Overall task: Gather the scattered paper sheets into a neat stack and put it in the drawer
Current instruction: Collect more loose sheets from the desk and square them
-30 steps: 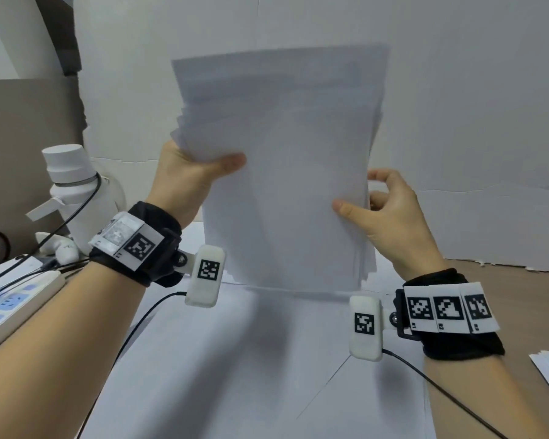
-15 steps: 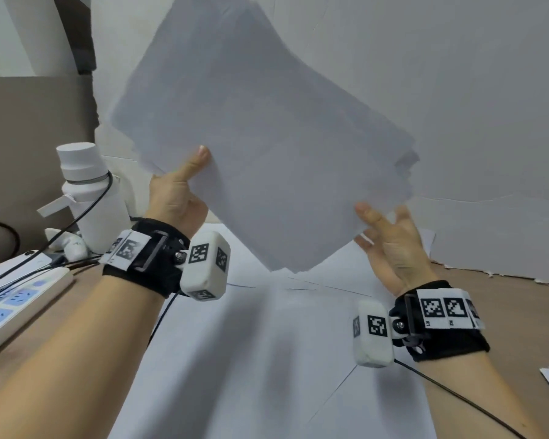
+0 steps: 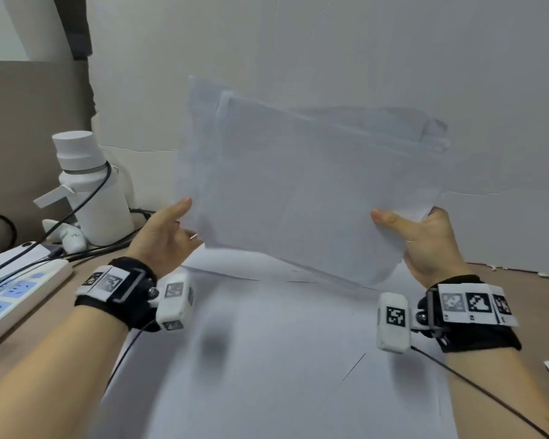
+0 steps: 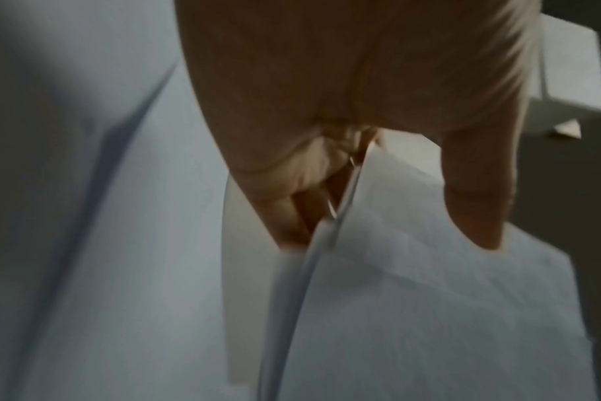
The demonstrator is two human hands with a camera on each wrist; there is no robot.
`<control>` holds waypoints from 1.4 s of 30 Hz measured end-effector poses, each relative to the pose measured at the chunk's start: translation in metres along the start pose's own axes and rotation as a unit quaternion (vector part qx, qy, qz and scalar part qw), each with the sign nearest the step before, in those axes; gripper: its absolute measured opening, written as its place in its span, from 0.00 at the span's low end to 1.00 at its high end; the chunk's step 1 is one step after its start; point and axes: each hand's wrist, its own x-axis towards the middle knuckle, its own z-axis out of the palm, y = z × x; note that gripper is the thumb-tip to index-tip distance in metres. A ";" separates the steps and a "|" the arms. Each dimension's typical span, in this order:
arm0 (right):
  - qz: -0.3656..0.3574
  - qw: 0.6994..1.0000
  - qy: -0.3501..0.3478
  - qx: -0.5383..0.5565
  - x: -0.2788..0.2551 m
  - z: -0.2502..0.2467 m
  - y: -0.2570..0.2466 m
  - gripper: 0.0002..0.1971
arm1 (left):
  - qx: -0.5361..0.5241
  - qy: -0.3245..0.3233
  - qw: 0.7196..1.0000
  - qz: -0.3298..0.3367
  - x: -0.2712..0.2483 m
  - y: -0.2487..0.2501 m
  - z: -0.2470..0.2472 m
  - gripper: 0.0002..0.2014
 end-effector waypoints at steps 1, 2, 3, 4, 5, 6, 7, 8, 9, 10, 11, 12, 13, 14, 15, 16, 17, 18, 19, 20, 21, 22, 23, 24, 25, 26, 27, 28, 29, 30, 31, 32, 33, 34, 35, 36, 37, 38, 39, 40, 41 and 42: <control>0.014 0.999 -0.022 -0.019 0.001 -0.007 0.003 0.11 | 0.055 -0.008 0.998 -0.003 -0.002 0.001 -0.005 0.19; 0.032 0.998 -0.048 -0.030 0.001 -0.012 0.005 0.13 | 0.111 -0.012 0.994 -0.007 -0.003 0.002 -0.009 0.28; 0.055 0.995 -0.075 -0.040 0.000 -0.015 0.008 0.16 | 0.157 -0.016 0.987 -0.012 -0.004 0.003 -0.011 0.33; 0.080 0.990 -0.104 -0.051 -0.001 -0.017 0.011 0.20 | 0.195 -0.028 0.980 -0.011 -0.007 0.003 -0.008 0.32; 0.100 0.984 -0.130 -0.069 -0.003 -0.019 0.014 0.26 | 0.222 -0.044 0.974 -0.005 -0.011 0.003 -0.003 0.29; 0.111 0.978 -0.148 -0.092 -0.003 -0.020 0.016 0.31 | 0.245 -0.056 0.968 0.004 -0.014 0.001 0.002 0.27; 0.113 0.975 -0.156 -0.114 -0.004 -0.019 0.016 0.31 | 0.259 -0.054 0.964 0.016 -0.018 -0.002 0.007 0.26; 0.112 0.974 -0.152 -0.123 -0.005 -0.017 0.014 0.30 | 0.261 -0.040 0.964 0.028 -0.020 -0.003 0.010 0.25; 0.107 0.977 -0.143 -0.119 -0.005 -0.016 0.012 0.28 | 0.254 -0.024 0.966 0.041 -0.022 -0.003 0.013 0.23; 0.096 0.981 -0.132 -0.109 -0.005 -0.015 0.008 0.26 | 0.246 -0.016 0.968 0.051 -0.022 -0.002 0.016 0.21; 0.082 0.983 -0.122 -0.106 -0.005 -0.013 0.004 0.24 | 0.240 -0.017 0.969 0.058 -0.021 0.000 0.019 0.20; 0.067 0.985 -0.117 -0.107 -0.006 -0.011 0.000 0.22 | 0.238 -0.022 0.969 0.066 -0.019 0.001 0.022 0.19; 0.054 0.985 -0.115 -0.113 -0.006 -0.008 -0.002 0.20 | 0.239 -0.027 0.968 0.073 -0.018 0.002 0.028 0.18; 0.044 0.985 -0.117 -0.118 -0.007 -0.004 -0.003 0.20 | 0.242 -0.035 0.966 0.080 -0.017 0.001 0.035 0.19; 0.036 0.984 -0.121 -0.123 -0.007 0.000 -0.002 0.19 | 0.245 -0.041 0.965 0.088 -0.016 -0.001 0.042 0.20; 0.031 0.984 -0.119 -0.128 -0.008 0.003 0.000 0.19 | 0.248 -0.045 0.963 0.092 -0.016 -0.003 0.047 0.23; 0.027 0.984 -0.113 -0.134 -0.009 0.006 0.001 0.18 | 0.246 -0.041 0.964 0.096 -0.016 -0.005 0.049 0.25; 0.025 0.984 -0.105 -0.141 -0.009 0.005 0.002 0.16 | 0.240 -0.029 0.965 0.099 -0.015 -0.006 0.048 0.26; 0.029 0.984 -0.101 -0.147 -0.008 0.003 0.001 0.16 | 0.232 -0.015 0.967 0.102 -0.015 -0.005 0.043 0.27; 0.038 0.983 -0.102 -0.148 -0.007 -0.003 0.000 0.16 | 0.224 -0.003 0.969 0.105 -0.015 -0.004 0.033 0.28; 0.050 0.983 -0.110 -0.140 -0.006 -0.009 -0.001 0.17 | 0.221 0.003 0.970 0.104 -0.016 -0.004 0.024 0.30; 0.062 0.983 -0.121 -0.121 -0.004 -0.015 -0.002 0.20 | 0.221 0.005 0.970 0.098 -0.017 -0.006 0.017 0.32; 0.074 0.984 -0.131 -0.101 -0.003 -0.019 -0.002 0.22 | 0.223 0.007 0.971 0.087 -0.018 -0.010 0.013 0.33; 0.083 0.984 -0.132 -0.086 -0.003 -0.020 0.000 0.24 | 0.227 0.008 0.971 0.075 -0.020 -0.016 0.012 0.33; 0.084 0.985 -0.125 -0.082 -0.003 -0.017 0.002 0.24 | 0.230 0.008 0.971 0.067 -0.020 -0.023 0.014 0.33; 0.078 0.987 -0.112 -0.087 -0.003 -0.011 0.005 0.22 | 0.232 0.006 0.971 0.063 -0.020 -0.030 0.017 0.32; 0.069 0.988 -0.097 -0.097 -0.004 -0.004 0.006 0.19 | 0.233 0.005 0.970 0.065 -0.020 -0.036 0.021 0.32; 0.058 0.989 -0.080 -0.109 -0.005 0.003 0.008 0.17 | 0.233 0.008 0.970 0.069 -0.019 -0.041 0.026 0.32; 0.049 0.990 -0.067 -0.114 -0.005 0.008 0.009 0.15 | 0.234 0.017 0.969 0.073 -0.017 -0.043 0.030 0.31; 0.042 0.991 -0.058 -0.114 -0.005 0.011 0.009 0.15 | 0.237 0.034 0.968 0.079 -0.016 -0.044 0.034 0.29; 0.036 0.992 -0.052 -0.111 -0.005 0.013 0.008 0.15 | 0.246 0.053 0.964 0.088 -0.014 -0.043 0.037 0.25; 0.032 0.992 -0.046 -0.113 -0.006 0.013 0.006 0.15 | 0.258 0.072 0.958 0.101 -0.012 -0.041 0.039 0.21; 0.024 0.992 -0.043 -0.118 -0.006 0.012 0.004 0.14 | 0.271 0.084 0.952 0.115 -0.012 -0.038 0.040 0.17; 0.013 0.991 -0.044 -0.126 -0.007 0.011 0.002 0.14 | 0.279 0.092 0.947 0.129 -0.011 -0.035 0.040 0.16; -0.001 0.991 -0.043 -0.127 -0.008 0.011 -0.001 0.15 | 0.282 0.094 0.944 0.140 -0.012 -0.032 0.040 0.16; -0.016 0.992 -0.040 -0.118 -0.008 0.011 -0.005 0.19 | 0.284 0.092 0.943 0.149 -0.014 -0.028 0.039 0.17; -0.033 0.993 -0.034 -0.105 -0.009 0.011 -0.008 0.25 | 0.291 0.083 0.940 0.155 -0.016 -0.025 0.039 0.19; -0.058 0.992 -0.024 -0.106 -0.009 0.011 -0.012 0.34 | 0.300 0.072 0.938 0.161 -0.018 -0.023 0.040 0.23; -0.092 0.988 -0.012 -0.127 -0.009 0.011 -0.016 0.45 | 0.307 0.061 0.935 0.167 -0.020 -0.021 0.040 0.29; -0.125 0.978 -0.005 -0.165 -0.009 0.012 -0.020 0.53 | 0.310 0.059 0.934 0.170 -0.020 -0.019 0.038 0.34; -0.157 0.965 -0.005 -0.209 -0.009 0.015 -0.023 0.56 | 0.311 0.063 0.932 0.174 -0.021 -0.018 0.039 0.39; -0.182 0.948 -0.015 -0.259 -0.010 0.019 -0.025 0.56 | 0.318 0.070 0.928 0.183 -0.022 -0.015 0.039 0.45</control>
